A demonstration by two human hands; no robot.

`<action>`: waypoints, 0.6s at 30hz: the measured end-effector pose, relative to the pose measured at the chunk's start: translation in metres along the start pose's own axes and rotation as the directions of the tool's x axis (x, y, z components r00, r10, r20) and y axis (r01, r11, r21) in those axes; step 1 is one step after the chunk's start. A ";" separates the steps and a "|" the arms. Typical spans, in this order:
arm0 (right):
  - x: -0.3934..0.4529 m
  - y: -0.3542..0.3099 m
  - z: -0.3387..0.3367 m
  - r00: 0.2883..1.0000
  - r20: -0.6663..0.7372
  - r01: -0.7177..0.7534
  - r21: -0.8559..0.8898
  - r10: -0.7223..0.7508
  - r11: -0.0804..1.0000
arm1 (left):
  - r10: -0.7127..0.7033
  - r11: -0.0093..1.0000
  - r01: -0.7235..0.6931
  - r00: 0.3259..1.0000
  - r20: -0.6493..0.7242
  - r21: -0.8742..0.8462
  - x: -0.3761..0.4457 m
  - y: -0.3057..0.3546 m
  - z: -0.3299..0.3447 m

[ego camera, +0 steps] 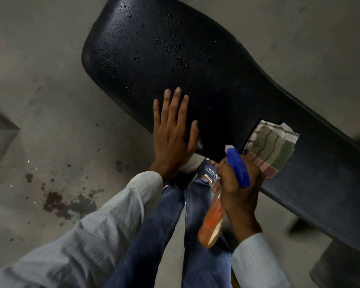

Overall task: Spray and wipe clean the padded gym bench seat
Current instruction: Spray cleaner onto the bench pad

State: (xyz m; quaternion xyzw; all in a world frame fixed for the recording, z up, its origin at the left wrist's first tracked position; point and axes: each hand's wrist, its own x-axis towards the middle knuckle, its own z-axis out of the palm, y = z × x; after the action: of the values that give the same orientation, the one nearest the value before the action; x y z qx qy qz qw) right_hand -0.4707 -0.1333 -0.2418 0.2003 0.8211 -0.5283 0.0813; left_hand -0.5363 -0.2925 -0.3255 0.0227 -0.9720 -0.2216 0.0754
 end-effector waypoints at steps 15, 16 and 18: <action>0.031 0.001 -0.035 0.973 -0.226 0.069 0.100 -0.045 0.993 | 0.104 0.992 -0.097 0.990 0.097 -0.078 0.022 0.055 0.010; 0.031 0.004 -0.038 0.971 -0.236 0.070 0.099 -0.044 0.993 | 0.111 0.992 -0.105 0.989 0.102 -0.071 0.022 0.057 0.012; 0.029 0.008 -0.044 0.967 -0.252 0.057 0.094 -0.032 0.994 | 0.118 0.992 -0.113 0.988 0.102 -0.058 0.021 0.058 0.015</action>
State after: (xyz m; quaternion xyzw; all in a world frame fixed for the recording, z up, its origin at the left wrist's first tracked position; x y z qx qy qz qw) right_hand -0.4903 -0.0834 -0.2400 0.2506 0.8015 -0.5411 -0.0449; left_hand -0.5598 -0.2356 -0.3109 -0.0473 -0.9681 -0.2431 0.0373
